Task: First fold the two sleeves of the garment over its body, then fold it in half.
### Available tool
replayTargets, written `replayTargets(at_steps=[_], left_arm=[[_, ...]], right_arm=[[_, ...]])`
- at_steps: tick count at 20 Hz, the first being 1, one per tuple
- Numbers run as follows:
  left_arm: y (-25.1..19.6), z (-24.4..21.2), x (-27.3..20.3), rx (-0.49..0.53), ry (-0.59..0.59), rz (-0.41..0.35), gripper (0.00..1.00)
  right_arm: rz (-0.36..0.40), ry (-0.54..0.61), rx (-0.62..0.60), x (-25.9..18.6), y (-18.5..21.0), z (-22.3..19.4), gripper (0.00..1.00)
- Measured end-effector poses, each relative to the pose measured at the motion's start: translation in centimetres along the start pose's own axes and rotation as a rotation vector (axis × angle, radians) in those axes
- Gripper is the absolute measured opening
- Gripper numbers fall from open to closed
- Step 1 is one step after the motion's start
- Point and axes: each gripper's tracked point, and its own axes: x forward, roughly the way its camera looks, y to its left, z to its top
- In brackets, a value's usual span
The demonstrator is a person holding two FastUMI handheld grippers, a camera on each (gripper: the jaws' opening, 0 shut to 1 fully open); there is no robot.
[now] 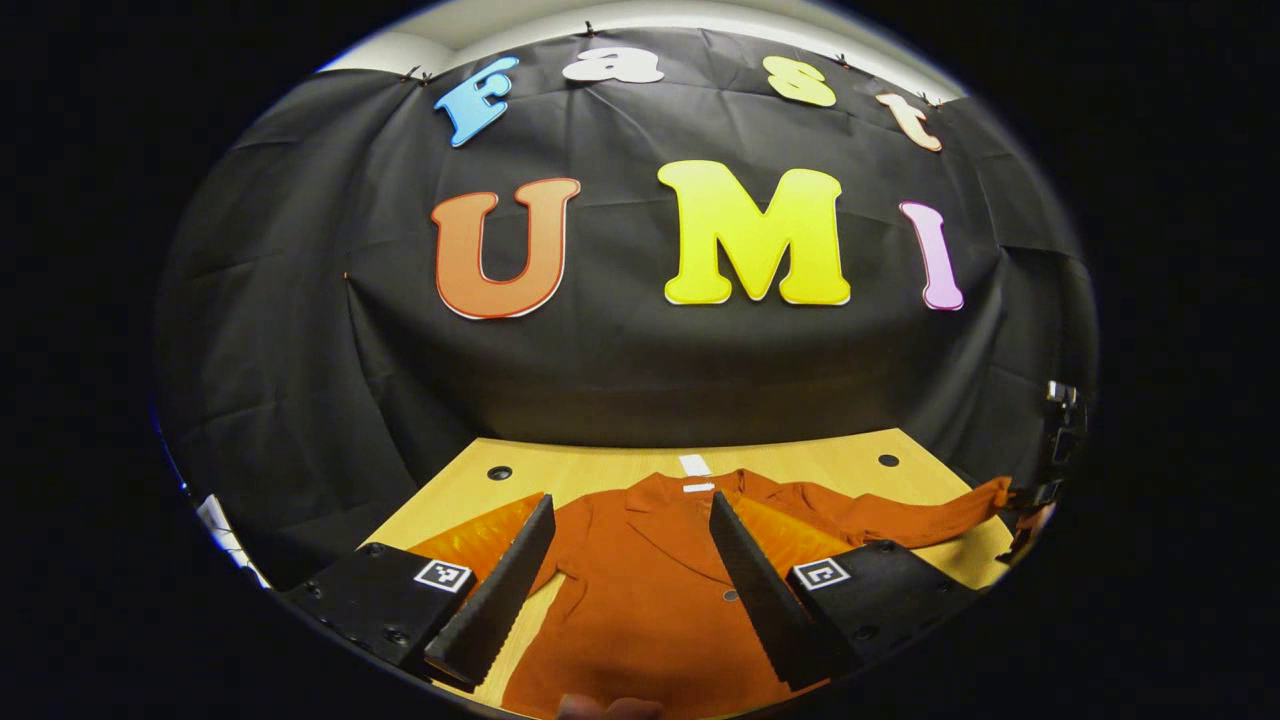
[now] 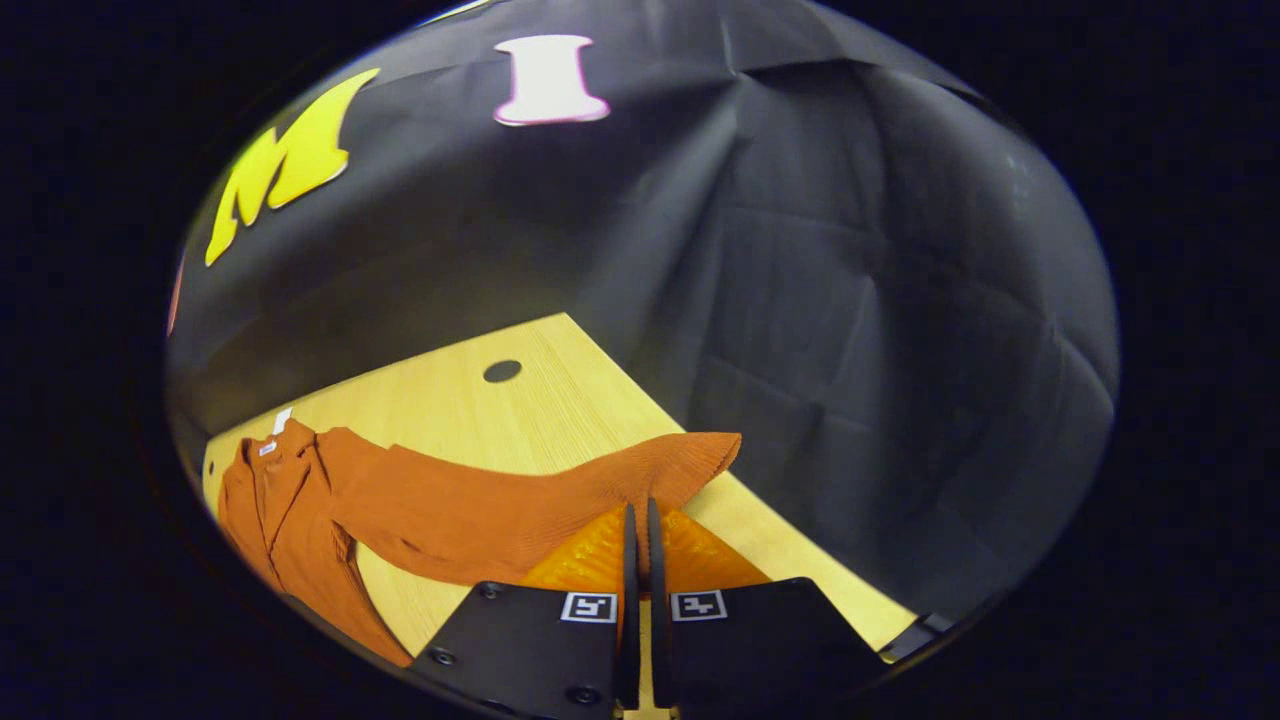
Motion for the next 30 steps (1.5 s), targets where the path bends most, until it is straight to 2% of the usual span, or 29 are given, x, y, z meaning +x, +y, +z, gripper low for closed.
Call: replayTargets(at_steps=[2, 8, 11, 13, 18, 23, 26, 30], left_arm=[[1.2, 0.3, 0.1, 0.000, -0.027, -0.001, 1.00], [7.4, 0.9, 0.0, -0.007, -0.095, 0.049, 1.00], [11.1, 0.3, -0.3, -0.021, -0.096, 0.086, 1.00], [13.6, -0.2, -0.6, -0.040, -0.089, 0.117, 1.00], [20.0, -1.6, -1.6, -0.068, -0.069, 0.217, 1.00], [25.0, -2.7, -3.2, -0.096, -0.045, 0.296, 1.00], [27.2, -3.5, -4.6, -0.082, -0.012, 0.336, 1.00], [29.9, -5.2, -6.6, -0.077, 0.028, 0.400, 1.00]], right_arm=[[0.037, -0.091, -0.099, -1.2, 3.5, 4.4, 0.05], [0.190, -0.253, -0.191, -7.1, 16.9, 14.1, 0.05], [0.285, -0.299, -0.224, -9.8, 25.1, 16.4, 0.05], [0.343, -0.311, -0.248, -11.4, 30.3, 16.5, 0.05], [0.449, -0.281, -0.294, -13.9, 42.1, 11.9, 0.05], [0.576, -0.182, -0.315, -14.2, 52.7, 1.9, 0.05], [0.582, -0.044, -0.359, -12.6, 55.7, -4.9, 0.05], [0.606, 0.016, -0.406, -11.7, 58.6, -10.0, 0.06]])
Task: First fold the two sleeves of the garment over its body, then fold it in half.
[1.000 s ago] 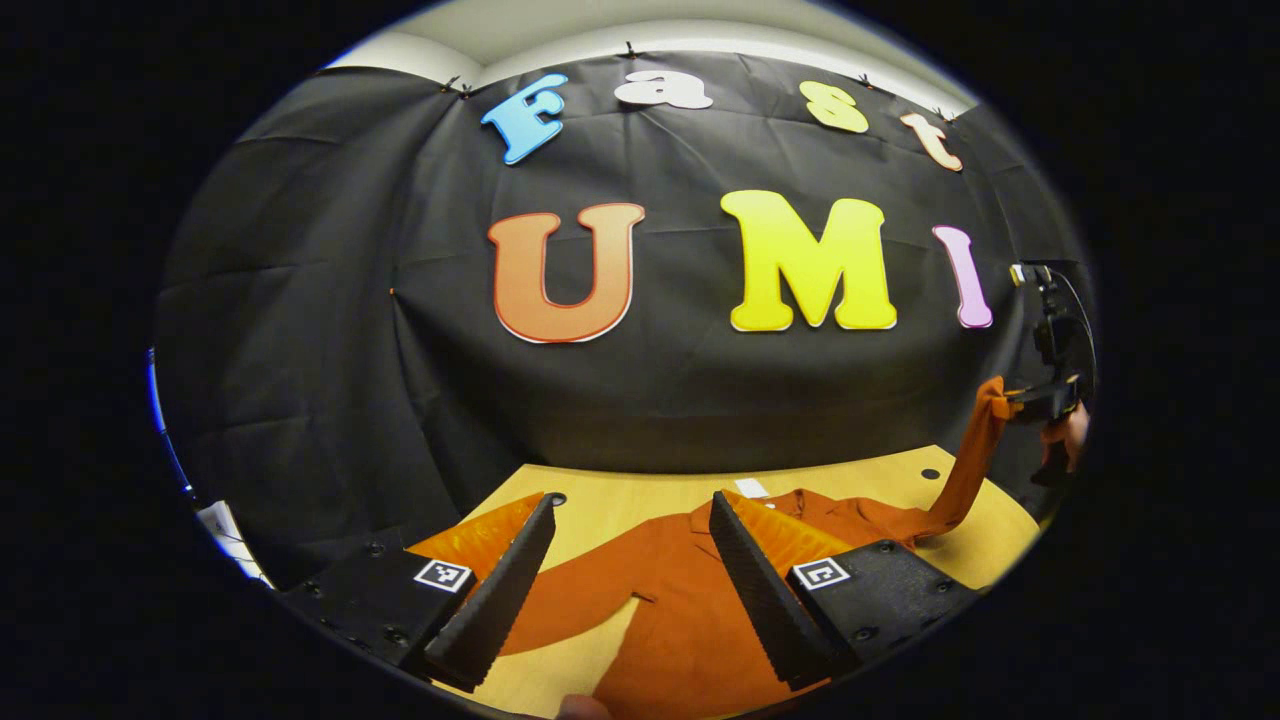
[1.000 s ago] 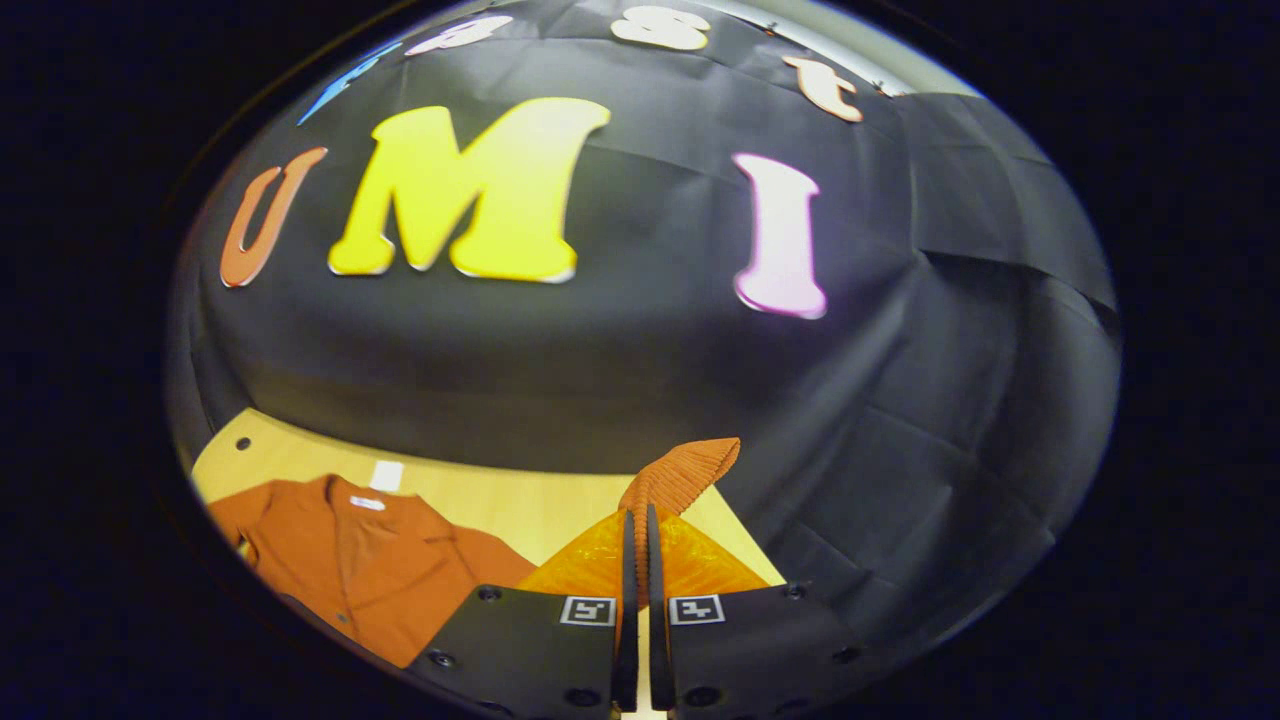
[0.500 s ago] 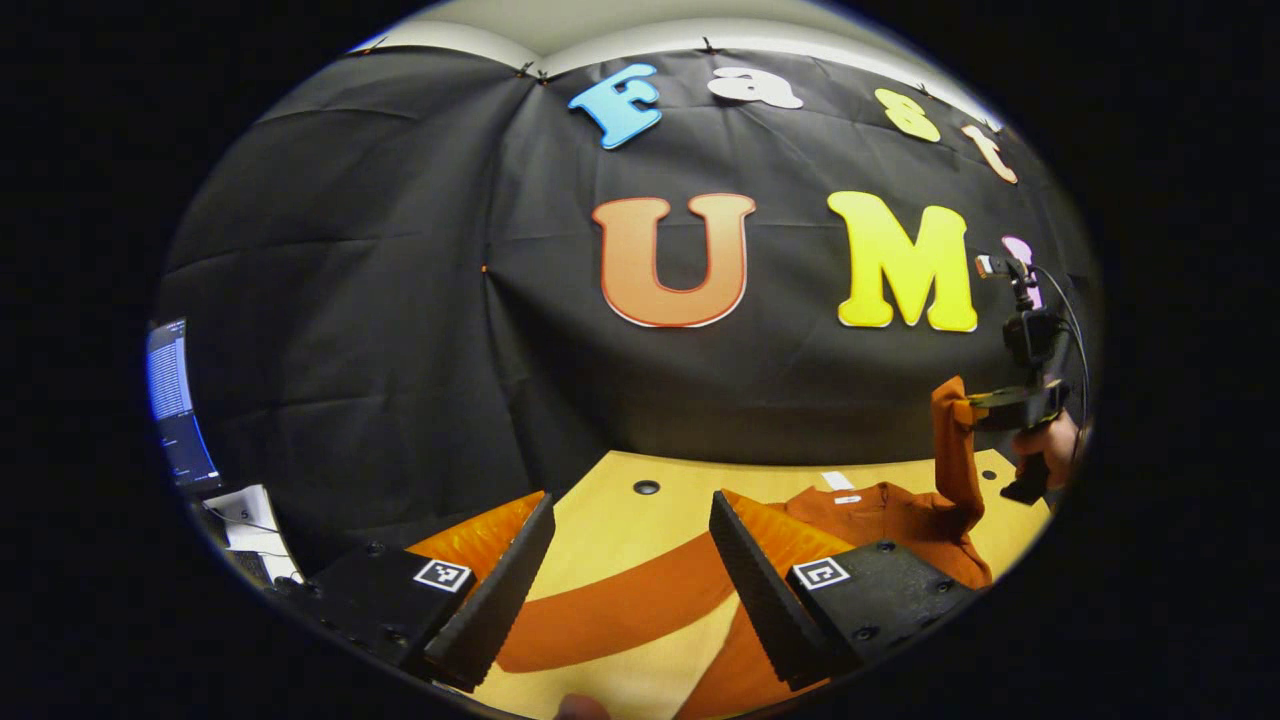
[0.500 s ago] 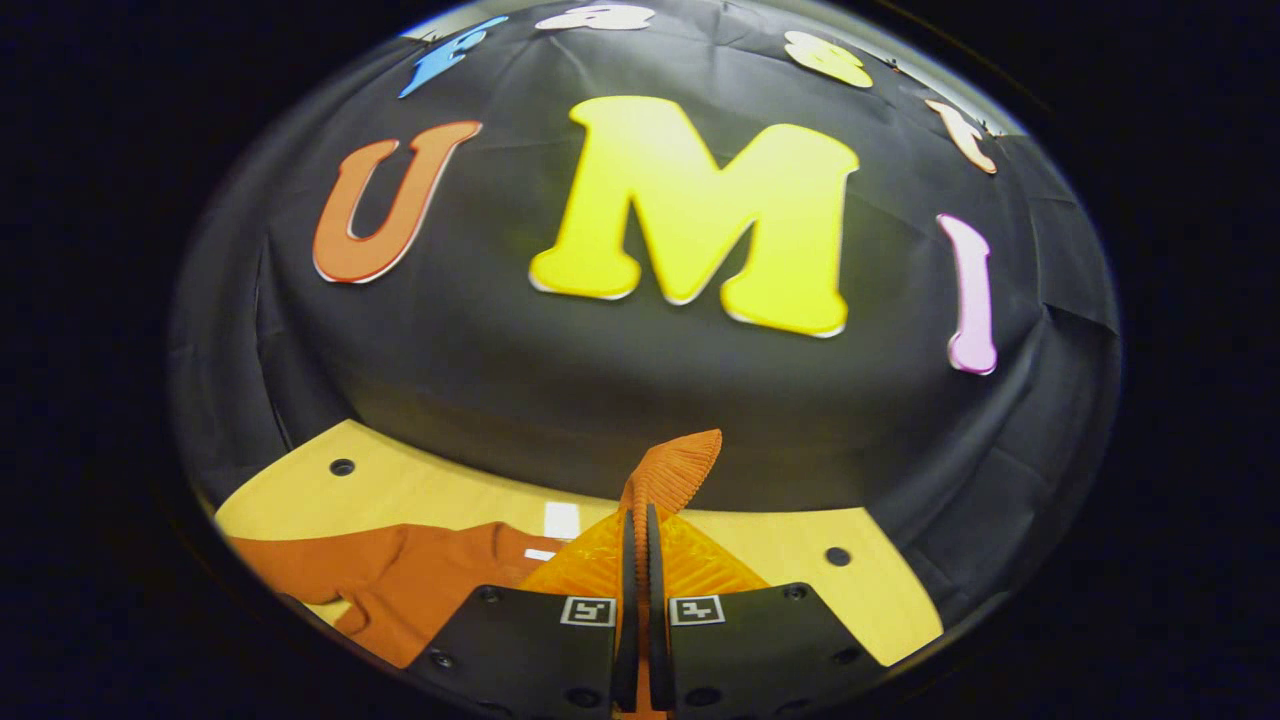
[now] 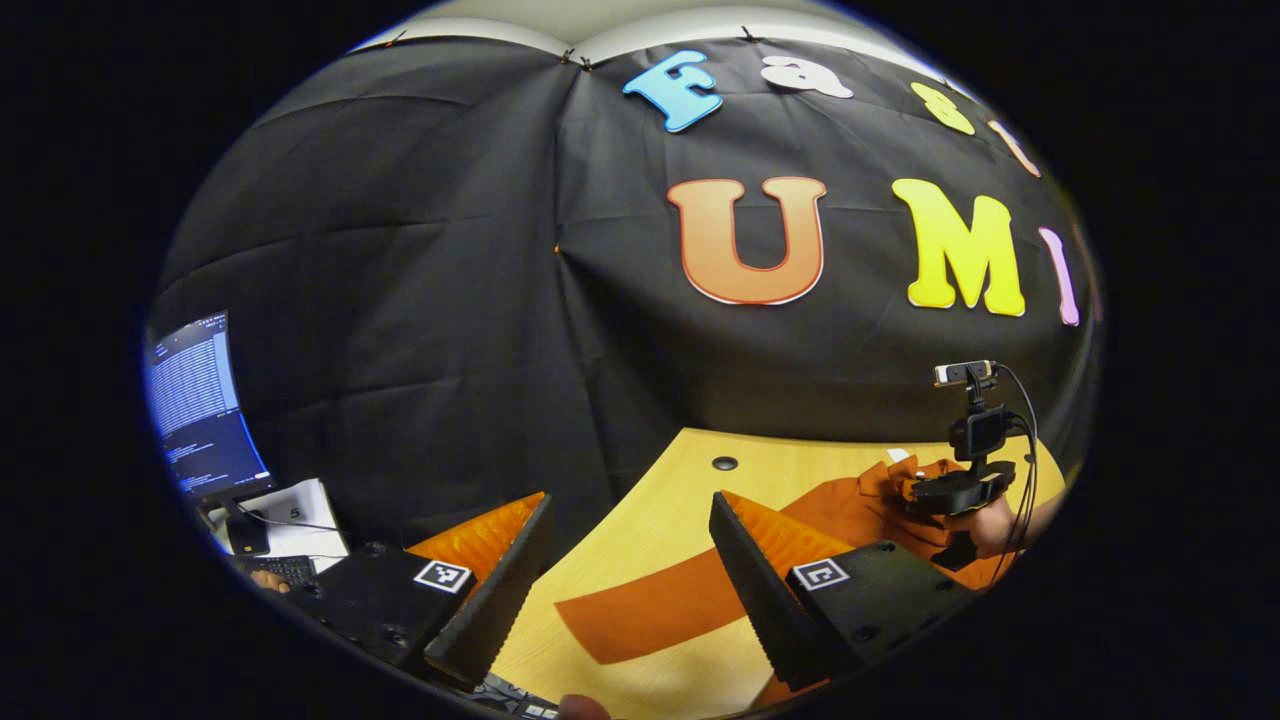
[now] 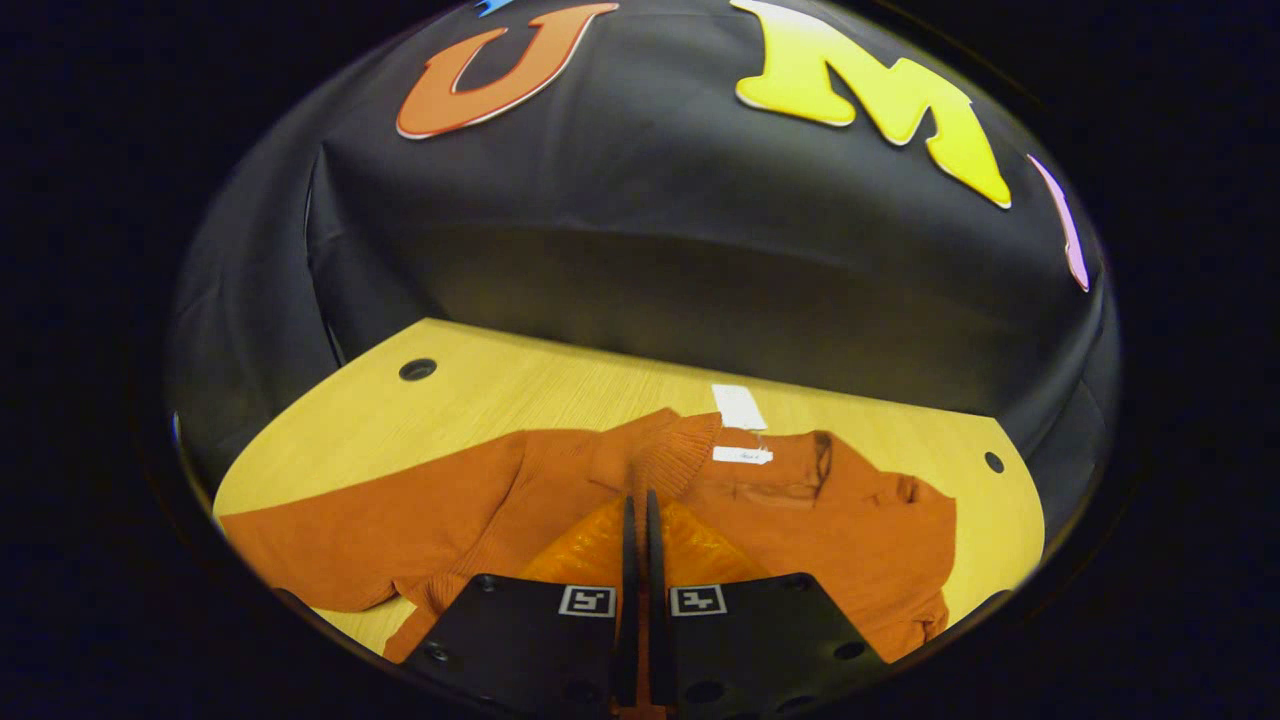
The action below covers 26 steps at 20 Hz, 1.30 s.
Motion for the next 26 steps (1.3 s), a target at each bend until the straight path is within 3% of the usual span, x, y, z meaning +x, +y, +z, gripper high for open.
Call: replayTargets(at_steps=[2, 3, 8, 9, 10, 12, 13, 17, 22, 26], left_arm=[[1.4, -1.2, -0.2, -0.003, 0.029, 0.029, 1.00], [1.8, -1.5, -0.4, -0.004, 0.044, 0.040, 1.00], [2.9, -1.3, -0.1, -0.010, 0.031, 0.059, 1.00], [3.0, -1.3, 0.1, -0.011, 0.027, 0.059, 1.00], [3.0, -1.4, 0.4, -0.013, 0.025, 0.061, 1.00], [2.8, -2.1, 0.9, -0.021, 0.026, 0.056, 1.00], [2.6, -2.2, 1.0, -0.027, 0.022, 0.050, 1.00], [1.2, -2.8, 1.7, -0.046, 0.011, -0.005, 1.00], [1.6, -6.7, 2.4, -0.078, 0.097, 0.014, 1.00], [2.3, -12.3, 3.2, -0.095, 0.224, 0.023, 1.00]], right_arm=[[0.049, 0.007, 0.027, 0.5, 1.8, -0.4, 0.08], [0.082, -0.001, 0.050, 0.4, 2.7, 0.0, 0.13], [0.124, -0.037, 0.042, -0.8, 4.5, 1.4, 0.19], [0.135, -0.038, 0.041, -1.2, 4.6, 1.4, 0.27], [0.147, -0.042, 0.043, -1.7, 4.7, 1.7, 0.29], [0.158, -0.055, 0.047, -3.1, 4.6, 2.3, 0.48], [0.153, -0.070, 0.042, -4.0, 4.2, 2.8, 0.68], [0.167, -0.161, 0.021, -8.4, 3.3, 5.8, 0.85], [0.217, -0.291, -0.027, -16.6, 1.9, 9.4, 0.85], [0.198, -0.401, -0.051, -22.2, -1.0, 11.5, 0.84]])
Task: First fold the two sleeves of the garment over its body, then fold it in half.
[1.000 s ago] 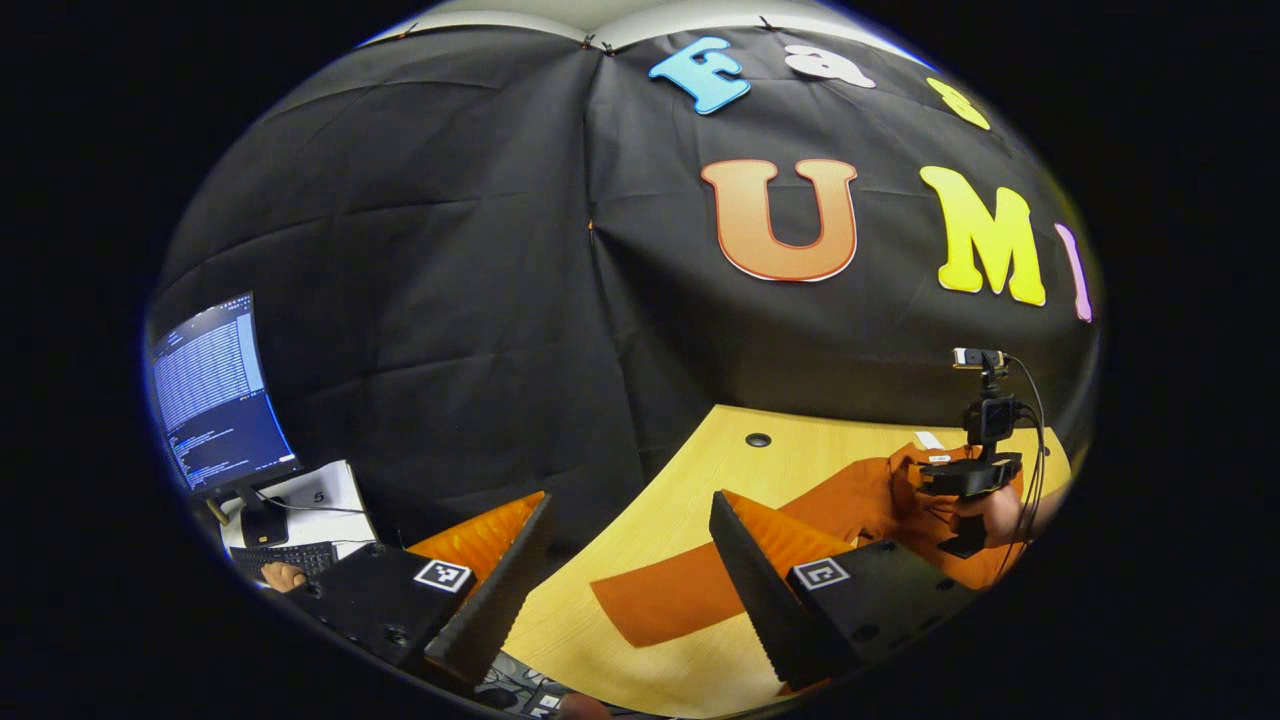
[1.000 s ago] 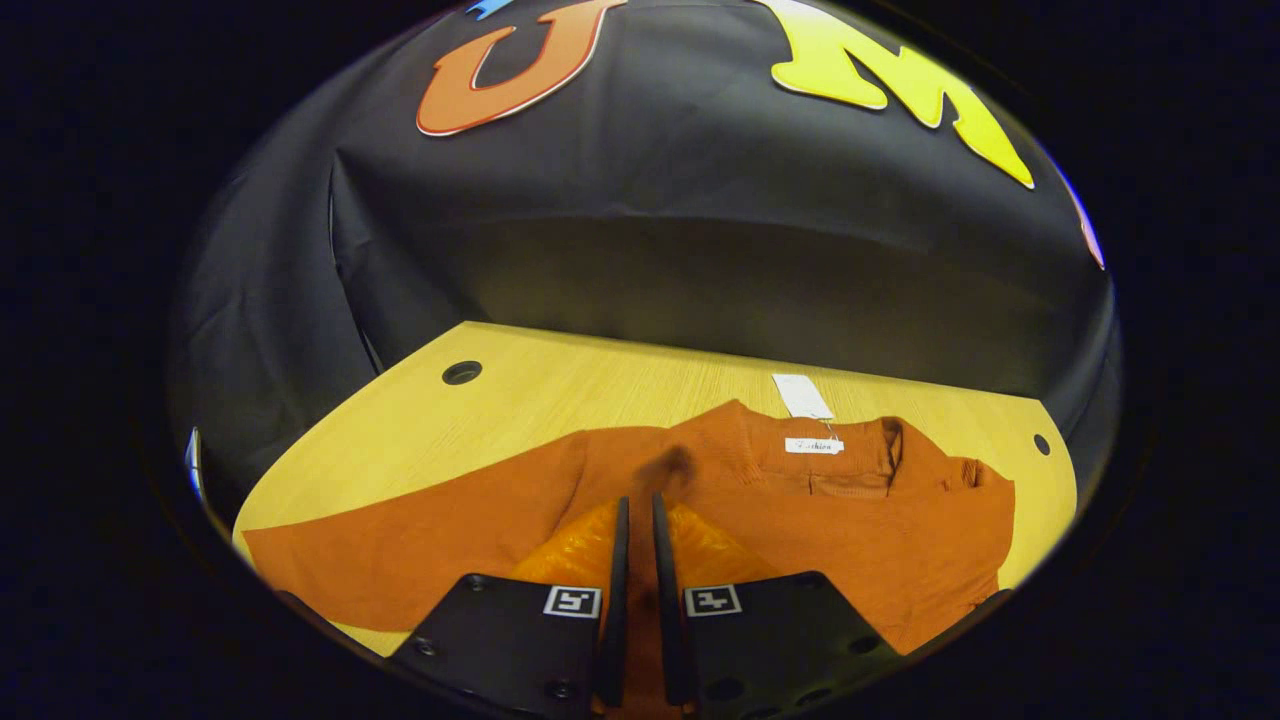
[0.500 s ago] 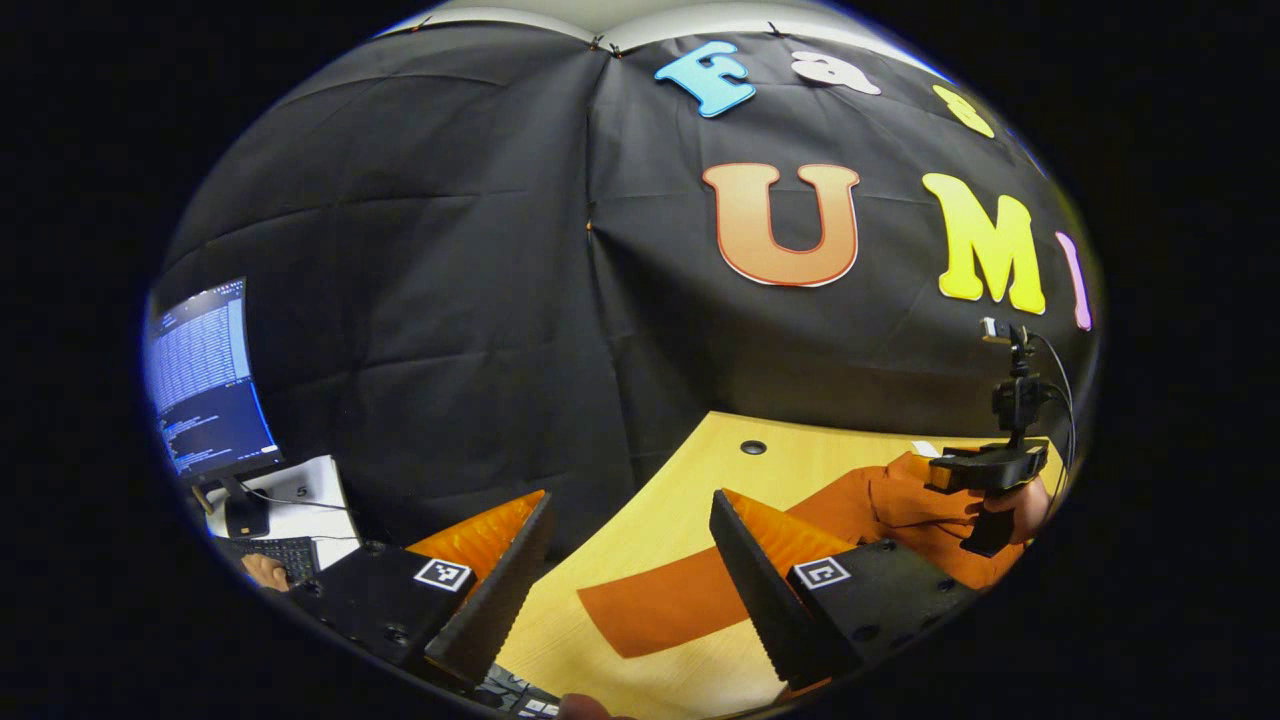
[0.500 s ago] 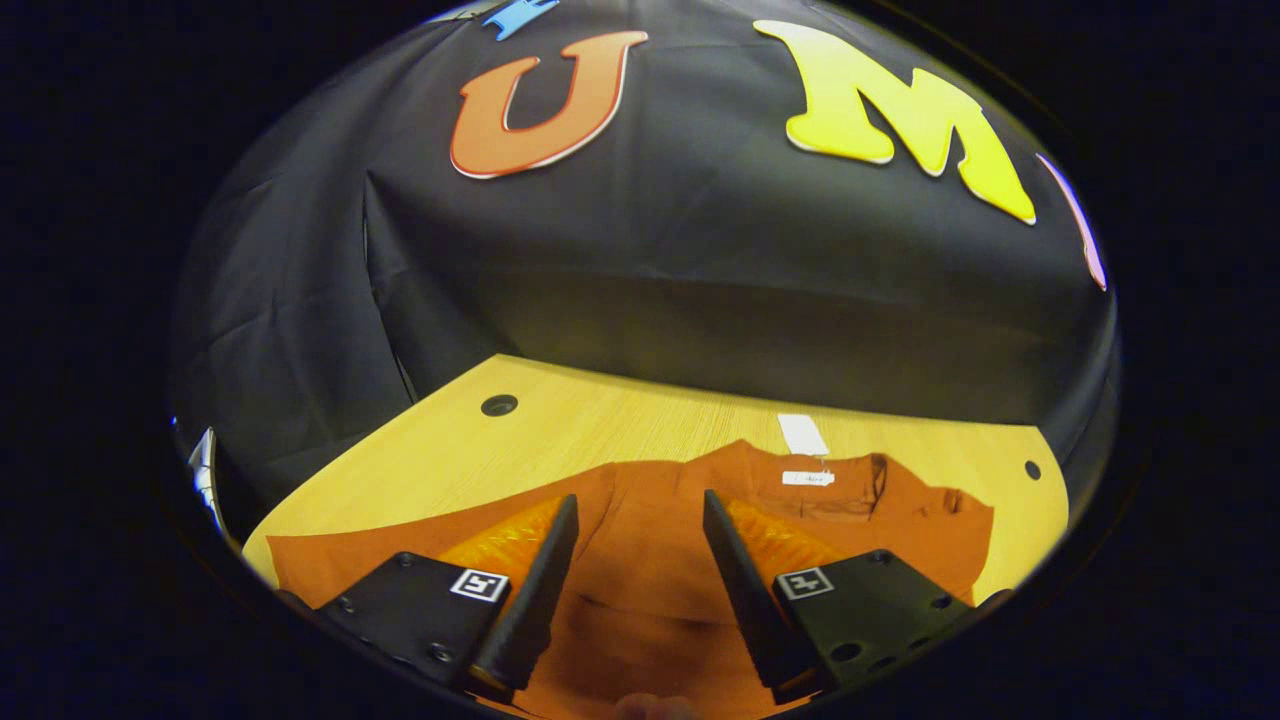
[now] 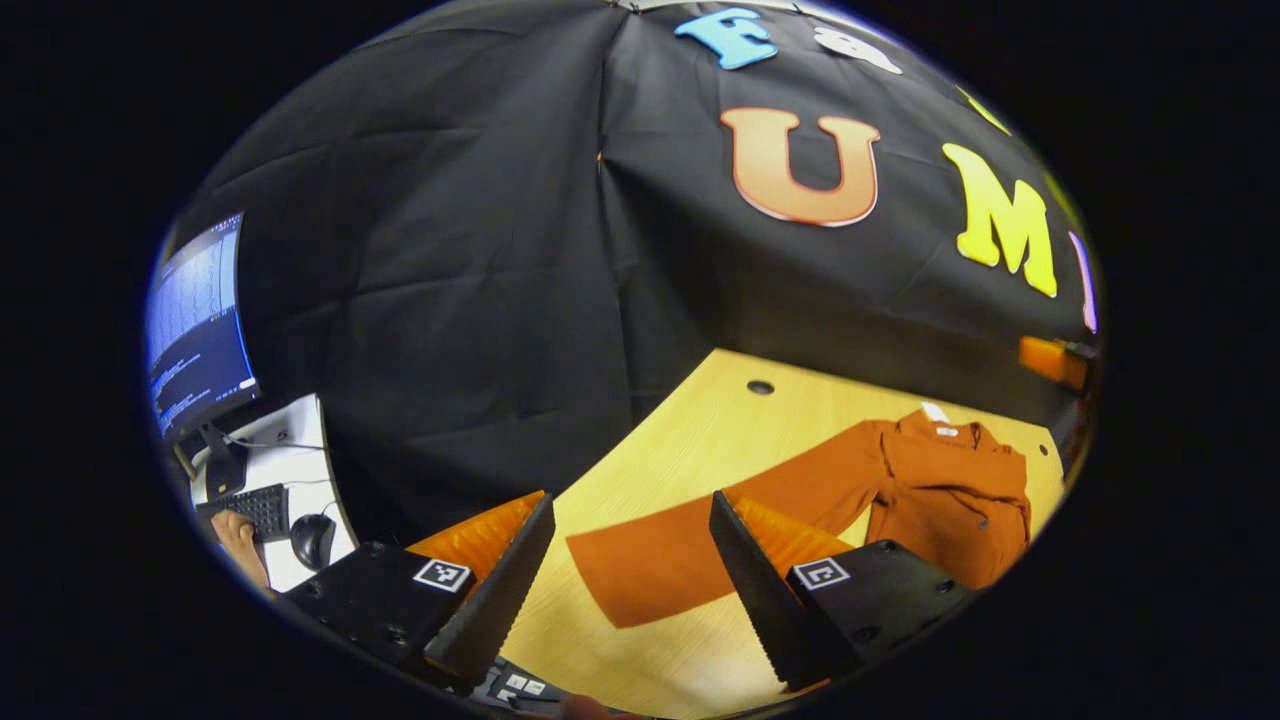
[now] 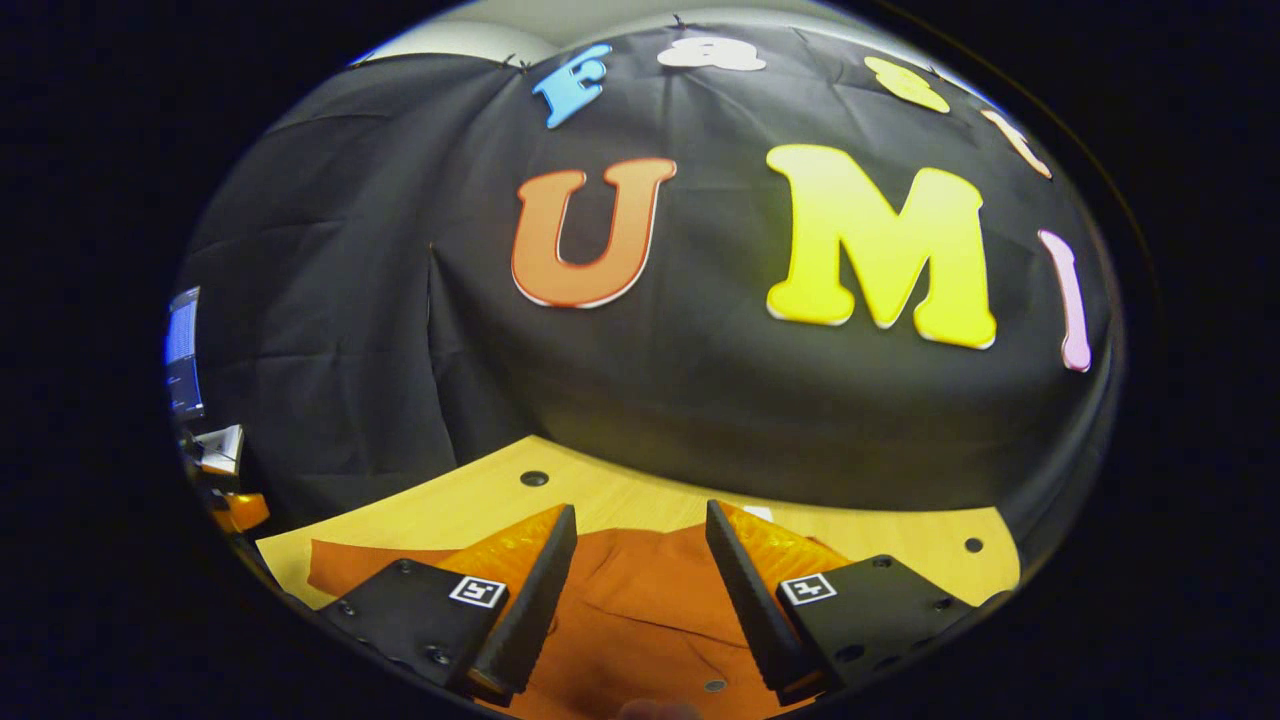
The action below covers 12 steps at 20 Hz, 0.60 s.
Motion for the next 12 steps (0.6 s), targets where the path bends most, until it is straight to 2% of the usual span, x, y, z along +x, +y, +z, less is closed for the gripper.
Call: replayTargets(at_steps=[3, 6, 12], left_arm=[[1.6, -4.2, 2.3, 0.004, 0.087, 0.052, 1.00], [2.5, -7.4, 5.2, 0.025, 0.137, 0.086, 1.00], [1.4, -10.1, 9.1, -0.011, 0.185, 0.089, 1.00]], right_arm=[[-0.019, -0.007, -0.016, -2.9, -1.9, 1.0, 0.84], [-0.077, 0.012, -0.051, -5.5, -4.4, 1.1, 0.84], [-0.140, 0.037, -0.108, -9.5, -7.1, 0.7, 0.83]])
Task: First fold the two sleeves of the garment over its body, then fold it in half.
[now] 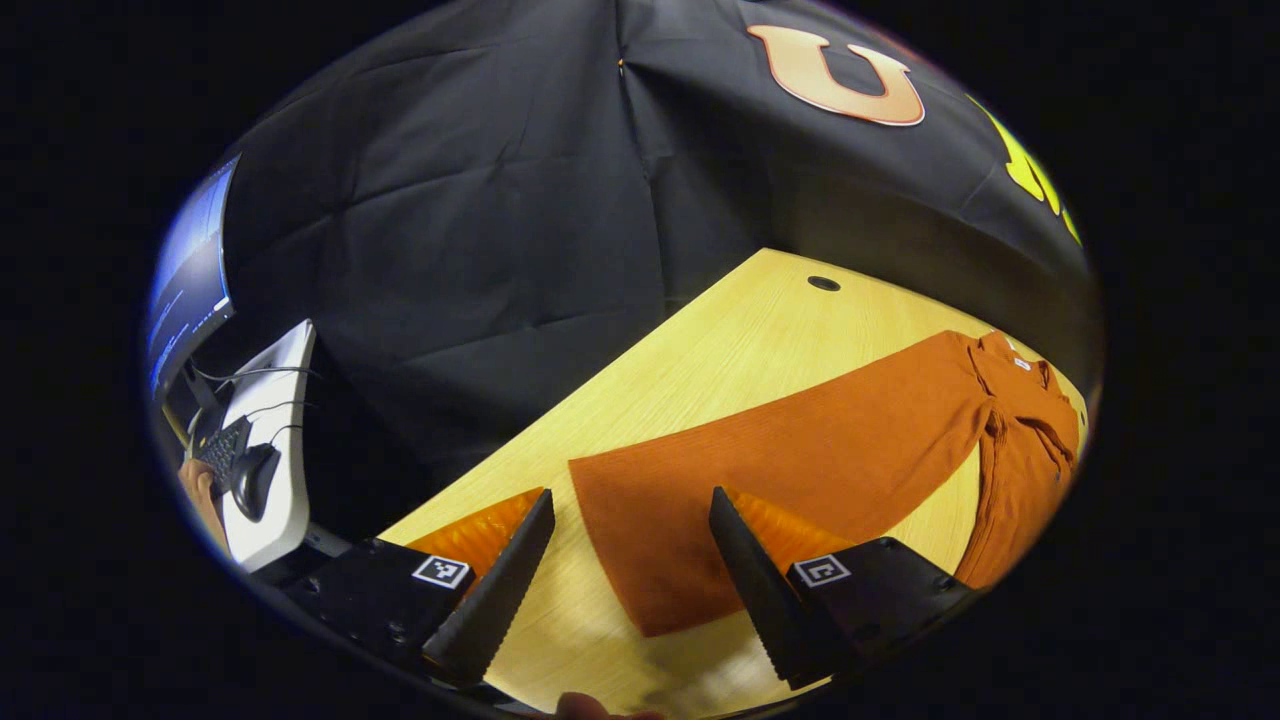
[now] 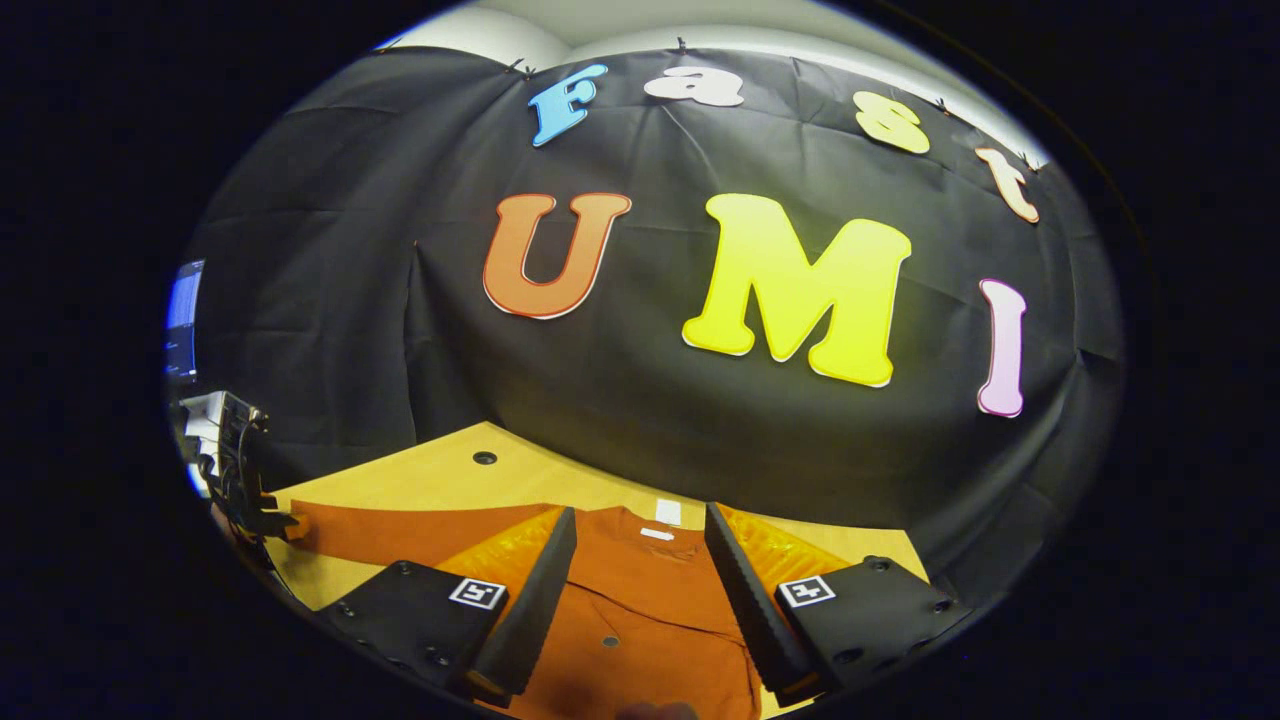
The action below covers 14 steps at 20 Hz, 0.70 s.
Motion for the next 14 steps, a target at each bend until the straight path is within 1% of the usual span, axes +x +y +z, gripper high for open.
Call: replayTargets(at_steps=[3, 5, 7, 11, 12, 13, 14], left_arm=[[0.0, -0.9, 0.7, -0.031, 0.024, 0.011, 1.00], [-0.1, -0.9, 0.9, -0.062, 0.015, 0.013, 1.00], [0.0, -0.9, 0.9, -0.068, 0.007, 0.022, 1.00], [-0.6, -1.0, 0.8, -0.081, 0.003, 0.034, 1.00], [-0.8, -1.0, 0.9, -0.084, -0.001, 0.039, 0.93], [-1.2, -1.1, 0.9, -0.094, -0.008, 0.049, 0.90], [-1.4, -0.8, 1.0, -0.107, -0.021, 0.063, 0.68]], right_arm=[[-0.025, 0.008, 0.011, -0.9, -1.0, -0.1, 0.83], [-0.033, 0.005, 0.014, -1.2, -1.3, 0.2, 0.83], [-0.027, 0.003, 0.011, -1.4, -1.2, 0.2, 0.82], [-0.017, 0.022, 0.016, -1.5, -1.0, -0.2, 0.83], [-0.018, 0.022, 0.013, -1.6, -1.0, -0.1, 0.83], [-0.023, 0.024, 0.008, -1.6, -1.2, -0.2, 0.83], [-0.025, 0.024, 0.009, -1.7, -1.5, -0.1, 0.82]])
